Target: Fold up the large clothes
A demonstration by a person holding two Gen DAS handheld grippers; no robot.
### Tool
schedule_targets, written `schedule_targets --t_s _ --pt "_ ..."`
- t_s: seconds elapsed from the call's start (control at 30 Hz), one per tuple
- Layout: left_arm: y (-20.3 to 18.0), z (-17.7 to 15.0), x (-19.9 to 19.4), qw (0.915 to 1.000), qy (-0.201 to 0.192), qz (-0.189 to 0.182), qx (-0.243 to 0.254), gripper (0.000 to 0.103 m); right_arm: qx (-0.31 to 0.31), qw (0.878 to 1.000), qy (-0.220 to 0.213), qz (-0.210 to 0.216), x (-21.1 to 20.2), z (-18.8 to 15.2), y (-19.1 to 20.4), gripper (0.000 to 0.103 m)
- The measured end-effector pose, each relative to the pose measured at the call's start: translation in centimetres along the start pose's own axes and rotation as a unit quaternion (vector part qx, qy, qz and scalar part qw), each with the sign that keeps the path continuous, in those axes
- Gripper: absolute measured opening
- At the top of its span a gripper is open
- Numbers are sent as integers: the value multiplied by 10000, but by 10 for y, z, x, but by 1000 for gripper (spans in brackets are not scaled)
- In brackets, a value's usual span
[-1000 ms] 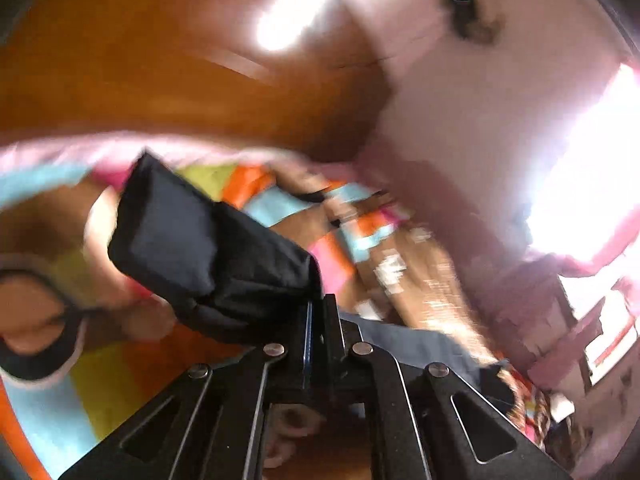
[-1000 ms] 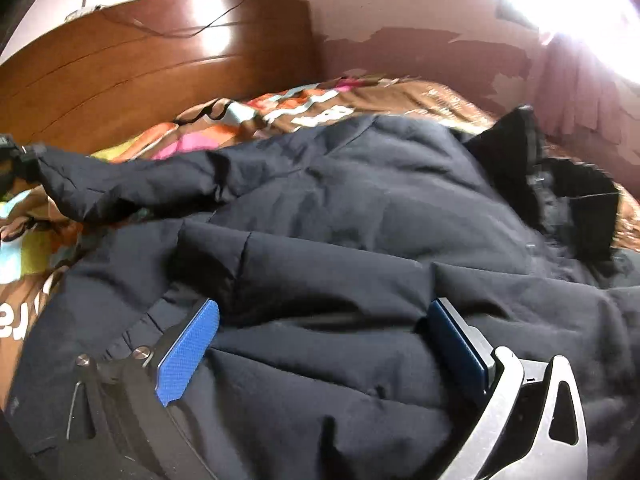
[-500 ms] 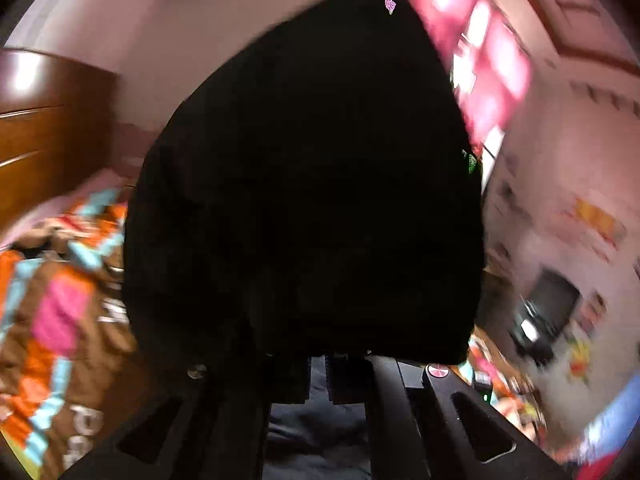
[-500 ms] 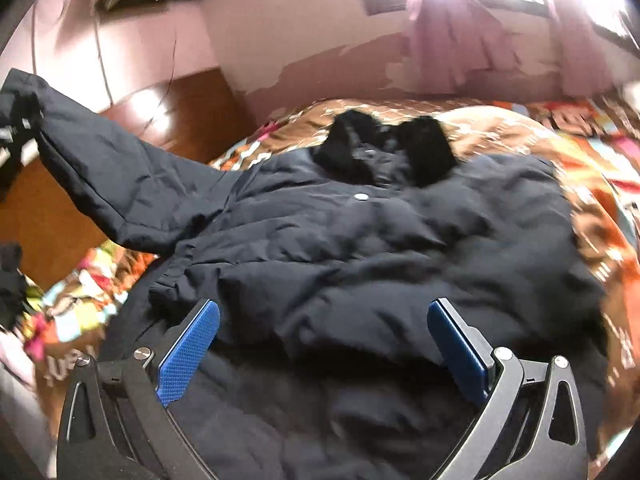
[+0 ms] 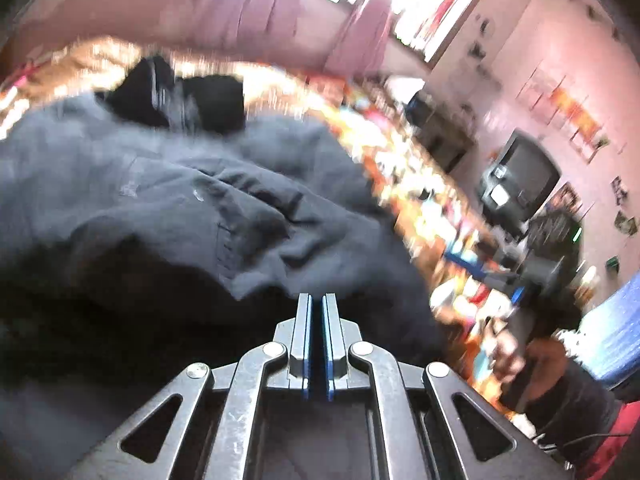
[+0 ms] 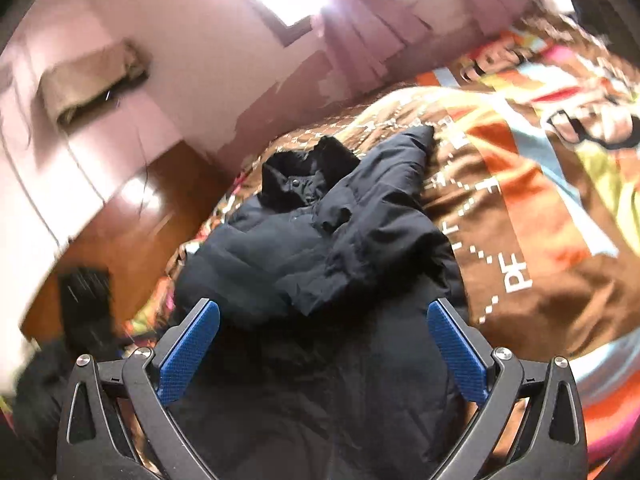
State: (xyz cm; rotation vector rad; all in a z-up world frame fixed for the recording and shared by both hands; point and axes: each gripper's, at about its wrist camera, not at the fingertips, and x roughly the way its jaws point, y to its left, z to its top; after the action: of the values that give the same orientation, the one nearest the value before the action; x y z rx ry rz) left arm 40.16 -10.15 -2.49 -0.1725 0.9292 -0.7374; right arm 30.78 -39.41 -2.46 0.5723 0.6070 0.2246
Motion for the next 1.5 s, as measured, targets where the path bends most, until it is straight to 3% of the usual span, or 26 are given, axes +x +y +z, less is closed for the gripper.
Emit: schedule_targets --t_s 0.1,0.2,0.23,0.27,0.33,0.37,0.43,0.5,0.57,0.67,0.73,0.8,0.9,0.93,1.03,1.13,1.2,1.23,1.27,1.33,1.5 --pt "-7 -25 11 9996 269 -25 -2 5 393 9986 142 332 23 -13 -4 102" --pt "-9 -32 -7 9997 246 19 18 19 626 9965 485 282 47 -27 -11 102" --pt "-16 -42 -19 9998 202 49 6 40 669 9958 559 297 51 -31 -13 102" --pt "-14 -46 -25 9999 136 93 -36 68 688 9953 612 305 57 -35 -12 101" --pt "-4 -50 -45 9993 -205 259 -156 92 580 9963 608 161 65 -40 -8 97" --pt "3 -46 -54 9986 -376 318 -187 92 468 9971 604 -4 71 -41 -4 87" --pt "20 -42 -73 9970 -488 536 -279 92 381 9972 633 -142 80 -40 0 79" --pt "38 -37 -88 9932 -572 929 -398 92 296 9968 679 -304 92 -38 6 64" --pt "63 -27 -101 9869 -731 1309 -588 92 156 9955 766 -530 105 -33 11 27" --pt "102 -16 -113 9764 -1010 1565 -1094 92 -36 9936 887 -697 117 -28 17 11" --pt "126 -11 -119 9710 -1192 1578 -1343 92 -118 9975 569 -408 108 -25 23 5" --pt "140 -8 -124 9669 -1390 1654 -1354 92 -490 9986 83 -179 89 -18 35 4" --pt "151 7 -116 9653 -1470 1877 -1068 92 -1076 9922 -546 -304 59 -1 48 4" --pt "154 13 -108 9639 -1435 2020 -976 92 -1070 9920 -550 -381 59 5 46 4" --pt "155 31 -97 9556 -1330 2451 -954 92 -1258 9895 -206 -686 68 14 43 5" --pt "157 51 -91 9581 -1005 2419 -1163 92 -1742 9776 14 -1184 71 20 62 11" --pt "155 67 -90 9602 -754 2376 -1259 92 -1980 9683 158 -1514 71 29 78 20" --pt "154 72 -90 9617 -671 2313 -1307 92 -2000 9651 254 -1671 72 36 86 34" --pt "153 78 -90 9635 -581 2239 -1348 92 -1947 9640 311 -1785 71 45 92 47" --pt "153 92 -87 9677 -418 2102 -1326 92 -1770 9682 396 -1724 69 58 104 58" --pt "152 116 -51 9787 115 1914 -734 92 -1991 9612 919 -1676 110 76 126 58"
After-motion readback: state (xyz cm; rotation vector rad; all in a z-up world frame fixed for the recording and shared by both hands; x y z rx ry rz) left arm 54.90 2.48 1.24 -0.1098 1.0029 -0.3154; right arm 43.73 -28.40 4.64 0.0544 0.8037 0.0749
